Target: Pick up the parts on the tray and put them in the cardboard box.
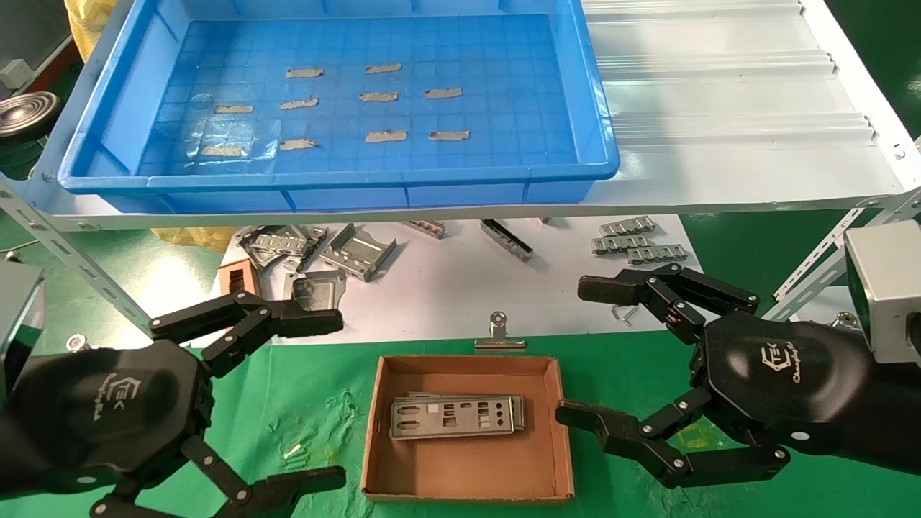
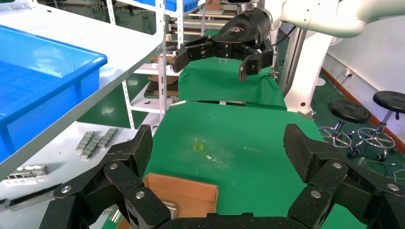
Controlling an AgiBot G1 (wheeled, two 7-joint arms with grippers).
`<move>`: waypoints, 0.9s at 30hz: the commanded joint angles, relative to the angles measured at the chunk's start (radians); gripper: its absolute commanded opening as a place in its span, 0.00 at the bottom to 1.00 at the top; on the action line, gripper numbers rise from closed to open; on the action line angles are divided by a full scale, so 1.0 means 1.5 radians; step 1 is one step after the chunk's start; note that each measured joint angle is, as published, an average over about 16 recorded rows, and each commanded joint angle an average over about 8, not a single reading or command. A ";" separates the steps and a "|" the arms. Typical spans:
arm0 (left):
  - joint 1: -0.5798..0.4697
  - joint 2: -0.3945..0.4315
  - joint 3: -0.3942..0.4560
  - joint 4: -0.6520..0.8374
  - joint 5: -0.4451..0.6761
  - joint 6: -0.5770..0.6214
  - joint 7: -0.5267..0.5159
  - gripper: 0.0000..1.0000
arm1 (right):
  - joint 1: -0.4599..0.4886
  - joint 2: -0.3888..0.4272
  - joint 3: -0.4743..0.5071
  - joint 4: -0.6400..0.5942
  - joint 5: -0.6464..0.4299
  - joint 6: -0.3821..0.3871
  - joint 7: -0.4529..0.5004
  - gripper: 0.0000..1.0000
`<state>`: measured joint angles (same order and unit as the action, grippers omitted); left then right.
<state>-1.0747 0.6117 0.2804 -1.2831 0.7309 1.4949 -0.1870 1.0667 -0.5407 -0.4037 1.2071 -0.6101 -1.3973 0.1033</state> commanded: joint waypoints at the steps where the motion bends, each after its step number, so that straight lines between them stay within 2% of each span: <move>1: 0.000 0.000 0.000 0.000 0.000 0.000 0.000 1.00 | 0.000 0.000 0.000 0.000 0.000 0.000 0.000 1.00; 27: 0.000 0.000 0.000 0.000 0.000 0.000 0.000 1.00 | 0.000 0.000 0.000 0.000 0.000 0.000 0.000 1.00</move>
<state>-1.0747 0.6117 0.2804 -1.2831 0.7309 1.4949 -0.1871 1.0667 -0.5407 -0.4037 1.2071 -0.6101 -1.3973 0.1033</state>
